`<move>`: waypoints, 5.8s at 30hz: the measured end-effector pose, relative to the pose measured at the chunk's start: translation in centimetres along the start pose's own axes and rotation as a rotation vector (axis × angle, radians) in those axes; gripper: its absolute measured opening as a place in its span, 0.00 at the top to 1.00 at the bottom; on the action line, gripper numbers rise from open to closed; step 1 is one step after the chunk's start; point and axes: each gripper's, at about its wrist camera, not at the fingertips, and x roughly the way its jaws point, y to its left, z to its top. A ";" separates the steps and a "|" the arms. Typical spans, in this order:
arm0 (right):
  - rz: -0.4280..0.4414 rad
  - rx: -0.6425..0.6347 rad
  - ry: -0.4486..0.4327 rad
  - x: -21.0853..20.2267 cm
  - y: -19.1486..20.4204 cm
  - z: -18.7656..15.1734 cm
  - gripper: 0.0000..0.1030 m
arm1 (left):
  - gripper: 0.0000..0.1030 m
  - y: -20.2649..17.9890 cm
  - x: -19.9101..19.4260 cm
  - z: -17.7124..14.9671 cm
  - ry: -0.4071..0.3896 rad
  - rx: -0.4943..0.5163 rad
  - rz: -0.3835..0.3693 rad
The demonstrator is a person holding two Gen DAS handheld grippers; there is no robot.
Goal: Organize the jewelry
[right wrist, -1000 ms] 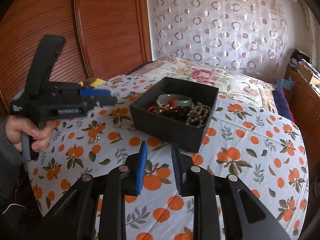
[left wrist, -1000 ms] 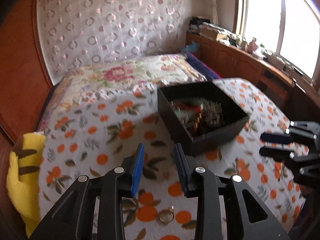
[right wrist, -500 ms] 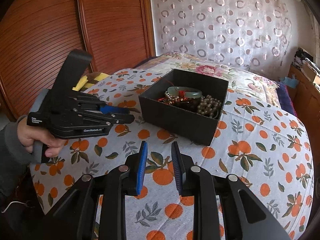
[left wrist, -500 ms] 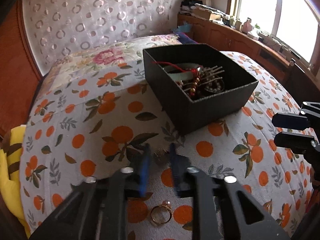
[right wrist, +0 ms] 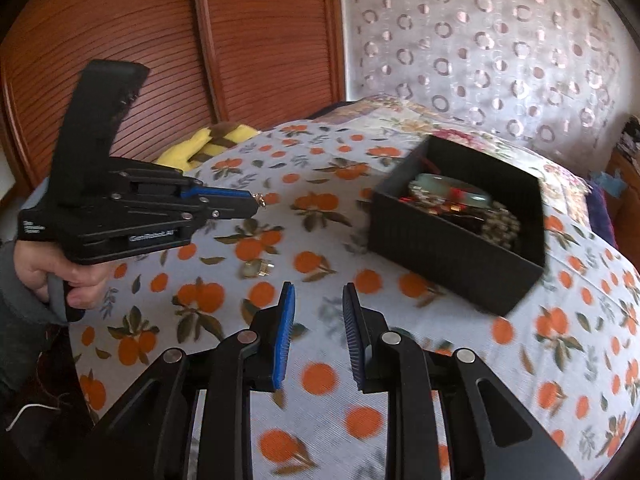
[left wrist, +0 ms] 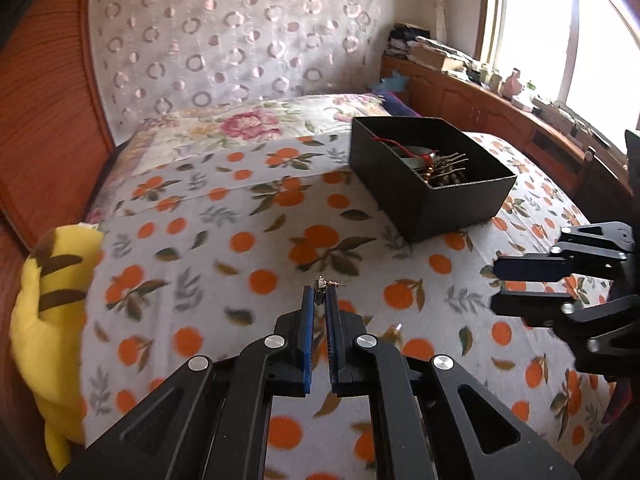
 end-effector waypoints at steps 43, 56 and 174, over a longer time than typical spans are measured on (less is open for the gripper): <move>-0.139 0.037 -0.073 -5.1 -7.1 3.0 0.89 | 0.95 -3.9 -1.5 4.4 -0.112 -0.006 -0.053; -0.178 0.130 -0.096 -4.3 -11.7 3.6 0.88 | 0.95 -6.4 0.9 7.8 -0.107 -0.001 -0.079; -0.408 0.299 -0.362 -15.3 -5.3 -4.6 0.03 | 0.07 -10.1 -10.1 1.0 -0.333 -0.088 0.168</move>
